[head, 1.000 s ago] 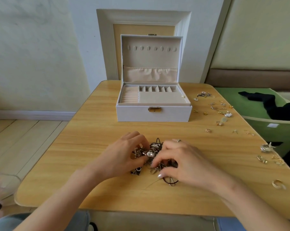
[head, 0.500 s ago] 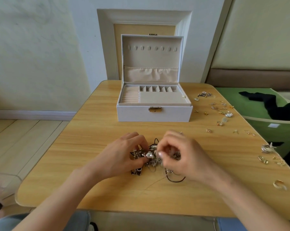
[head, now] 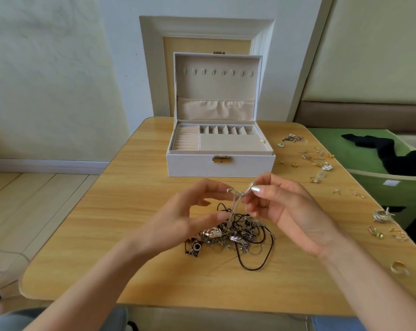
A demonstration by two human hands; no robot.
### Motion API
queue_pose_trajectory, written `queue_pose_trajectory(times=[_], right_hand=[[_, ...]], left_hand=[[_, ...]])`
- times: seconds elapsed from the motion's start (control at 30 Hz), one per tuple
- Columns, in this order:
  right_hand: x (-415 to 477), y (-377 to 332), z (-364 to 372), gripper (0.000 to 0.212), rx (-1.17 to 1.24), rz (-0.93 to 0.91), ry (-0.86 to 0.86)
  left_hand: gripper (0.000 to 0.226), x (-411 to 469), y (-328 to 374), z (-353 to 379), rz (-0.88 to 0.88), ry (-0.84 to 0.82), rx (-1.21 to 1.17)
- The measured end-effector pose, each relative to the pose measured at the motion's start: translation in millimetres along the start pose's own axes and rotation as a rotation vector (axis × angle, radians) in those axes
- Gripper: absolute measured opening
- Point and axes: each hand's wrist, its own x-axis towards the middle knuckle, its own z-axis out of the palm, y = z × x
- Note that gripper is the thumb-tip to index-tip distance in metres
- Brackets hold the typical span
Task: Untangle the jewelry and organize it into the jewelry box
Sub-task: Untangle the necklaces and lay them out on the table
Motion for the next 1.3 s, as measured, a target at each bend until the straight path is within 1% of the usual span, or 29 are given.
queue_pose_trajectory(times=[0.1,0.17,0.27,0.37,0.57,0.67,0.83,0.87,0.93,1.0,1.1,1.2,1.3], right_hand=[[2.0,-0.9,-0.4,0.008,0.061,-0.04,-0.007],[2.4,-3.4,-0.1,0.006,0.134,-0.067,-0.003],[2.2,-8.3,0.1,0.011,0.205,-0.102,0.052],[2.0,-13.4,-1.7,0.009,0.256,-0.134,0.097],[3.4,-17.4,-3.9,0.008,0.356,-0.236,0.111],[3.2,-19.5,-5.6,0.012,0.403,-0.269,0.115],[5.1,-22.8,-9.9,0.015,0.479,-0.305,0.145],[5.6,-23.7,-10.5,0.018,0.497,-0.312,0.147],[6.1,-26.0,-12.2,0.026,0.532,-0.32,0.145],[6.5,-27.2,-13.6,0.029,0.543,-0.305,0.148],[7.2,-25.6,-12.5,0.017,0.506,-0.269,0.142],[8.2,-21.8,-9.2,0.011,0.429,-0.246,0.121],[9.1,-20.4,-7.6,0.01,0.375,-0.244,0.119]], left_hand=[[0.024,2.2,5.5,6.9,-0.005,-0.01,-0.092],[0.017,2.8,7.1,9.1,-0.007,0.0,-0.12],[0.015,4.5,6.2,9.4,-0.002,-0.007,-0.136],[0.017,5.8,4.3,10.2,-0.017,-0.021,-0.175],[0.017,6.0,3.9,8.8,-0.034,-0.061,-0.271],[0.018,5.7,4.4,8.9,-0.044,-0.088,-0.198],[0.01,6.5,2.5,8.4,-0.021,-0.098,0.075],[0.009,6.5,2.1,8.3,-0.005,-0.098,0.125],[0.009,6.0,2.3,8.5,0.027,-0.088,0.143],[0.011,6.5,4.3,8.4,0.054,-0.049,0.073],[0.016,7.3,10.6,7.3,0.078,0.019,-0.184],[0.011,8.7,17.8,5.6,0.106,0.047,-0.419],[0.012,10.9,21.3,2.9,0.111,0.117,-0.483]])
